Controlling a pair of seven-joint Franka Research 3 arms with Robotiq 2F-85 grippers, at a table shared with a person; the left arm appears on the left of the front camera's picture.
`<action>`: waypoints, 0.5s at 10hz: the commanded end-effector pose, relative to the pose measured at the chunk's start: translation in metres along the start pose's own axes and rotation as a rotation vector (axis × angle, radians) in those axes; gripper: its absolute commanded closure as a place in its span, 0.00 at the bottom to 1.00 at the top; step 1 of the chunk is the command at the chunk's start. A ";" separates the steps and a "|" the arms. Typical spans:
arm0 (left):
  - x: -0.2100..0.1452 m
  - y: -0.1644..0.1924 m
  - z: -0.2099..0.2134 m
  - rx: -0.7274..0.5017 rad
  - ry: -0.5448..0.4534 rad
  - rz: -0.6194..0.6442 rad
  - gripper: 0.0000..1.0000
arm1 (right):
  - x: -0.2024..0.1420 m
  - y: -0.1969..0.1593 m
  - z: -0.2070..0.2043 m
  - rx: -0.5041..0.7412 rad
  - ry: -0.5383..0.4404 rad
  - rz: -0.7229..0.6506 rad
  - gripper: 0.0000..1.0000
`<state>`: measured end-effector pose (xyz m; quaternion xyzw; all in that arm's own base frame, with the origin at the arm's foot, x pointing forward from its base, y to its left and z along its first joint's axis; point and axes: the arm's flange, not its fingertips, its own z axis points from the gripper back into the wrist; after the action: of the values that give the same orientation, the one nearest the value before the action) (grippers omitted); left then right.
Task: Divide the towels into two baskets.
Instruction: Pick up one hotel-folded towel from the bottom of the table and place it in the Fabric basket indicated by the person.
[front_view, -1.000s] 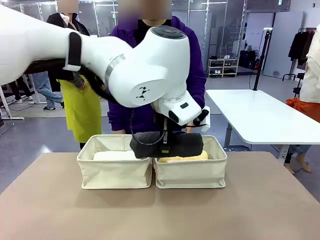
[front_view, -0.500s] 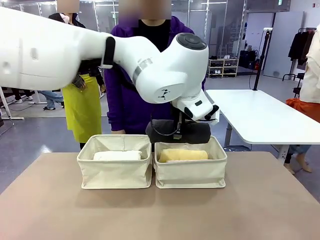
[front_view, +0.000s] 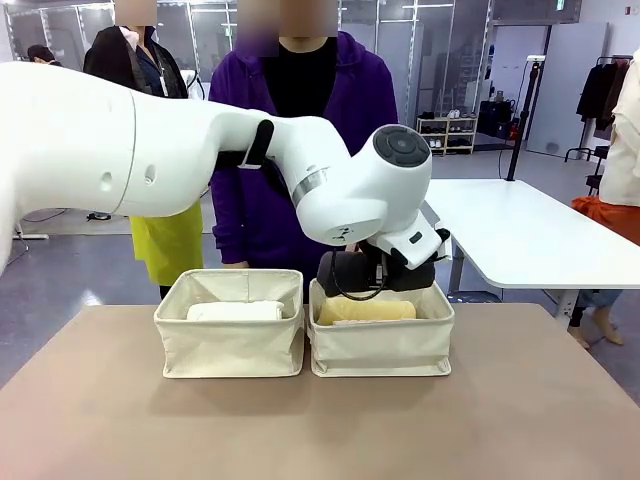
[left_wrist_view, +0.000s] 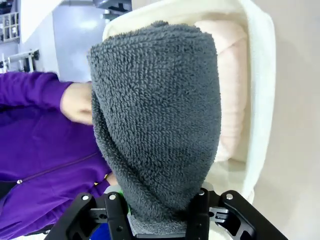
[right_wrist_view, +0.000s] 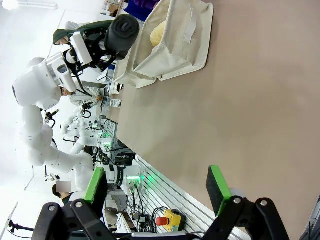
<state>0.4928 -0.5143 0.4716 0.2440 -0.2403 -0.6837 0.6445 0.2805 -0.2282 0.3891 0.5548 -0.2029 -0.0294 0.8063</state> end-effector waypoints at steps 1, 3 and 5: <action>0.000 -0.011 -0.013 0.045 0.015 0.028 0.59 | -0.002 0.002 0.001 0.007 -0.006 0.009 0.00; 0.001 -0.018 -0.023 0.107 0.046 0.030 0.59 | -0.002 0.002 0.001 0.007 -0.006 0.009 0.00; 0.000 -0.023 -0.026 0.096 0.032 0.034 0.59 | -0.002 0.002 0.001 0.007 -0.006 0.009 0.00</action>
<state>0.5006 -0.5163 0.4383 0.2779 -0.2467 -0.6630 0.6499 0.2806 -0.2282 0.3891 0.5548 -0.2029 -0.0294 0.8063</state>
